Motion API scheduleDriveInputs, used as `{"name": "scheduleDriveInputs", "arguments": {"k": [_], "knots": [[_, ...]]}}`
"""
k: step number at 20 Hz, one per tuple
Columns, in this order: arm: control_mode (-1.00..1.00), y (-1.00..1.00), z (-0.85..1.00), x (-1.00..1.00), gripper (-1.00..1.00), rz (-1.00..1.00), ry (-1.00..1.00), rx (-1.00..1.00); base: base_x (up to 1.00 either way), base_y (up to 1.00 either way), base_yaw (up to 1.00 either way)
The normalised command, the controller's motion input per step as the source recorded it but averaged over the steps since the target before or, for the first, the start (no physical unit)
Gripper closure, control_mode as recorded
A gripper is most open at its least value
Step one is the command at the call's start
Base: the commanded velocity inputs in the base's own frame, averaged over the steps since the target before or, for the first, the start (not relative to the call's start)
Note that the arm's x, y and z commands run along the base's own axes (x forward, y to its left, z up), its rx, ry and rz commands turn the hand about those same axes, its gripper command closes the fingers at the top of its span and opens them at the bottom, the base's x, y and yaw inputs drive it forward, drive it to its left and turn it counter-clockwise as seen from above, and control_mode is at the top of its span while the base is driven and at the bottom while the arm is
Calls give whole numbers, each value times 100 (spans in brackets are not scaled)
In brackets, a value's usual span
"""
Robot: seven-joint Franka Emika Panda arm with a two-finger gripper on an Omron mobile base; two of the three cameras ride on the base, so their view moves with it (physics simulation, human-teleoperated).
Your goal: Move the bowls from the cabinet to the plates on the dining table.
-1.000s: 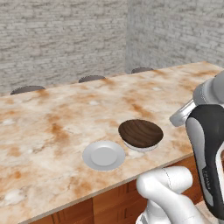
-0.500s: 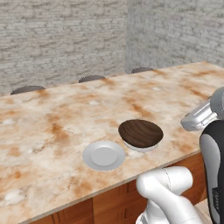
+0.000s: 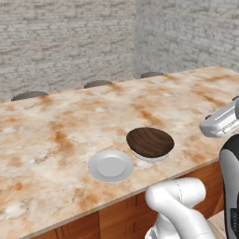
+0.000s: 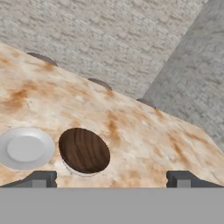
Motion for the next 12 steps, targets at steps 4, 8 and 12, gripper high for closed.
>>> {"name": "scheduleDriveInputs", "arguments": {"k": [4, 8, 12], "knots": [[-100, -7, 22, -11, -100, -3, -7, 0, 0, 0, 0], [100, -2, 12, -9, -100, -1, -5, 0, -3, -1, 0], [100, 0, 0, 0, -100, 0, 0, 0, -10, -3, 0]]}}
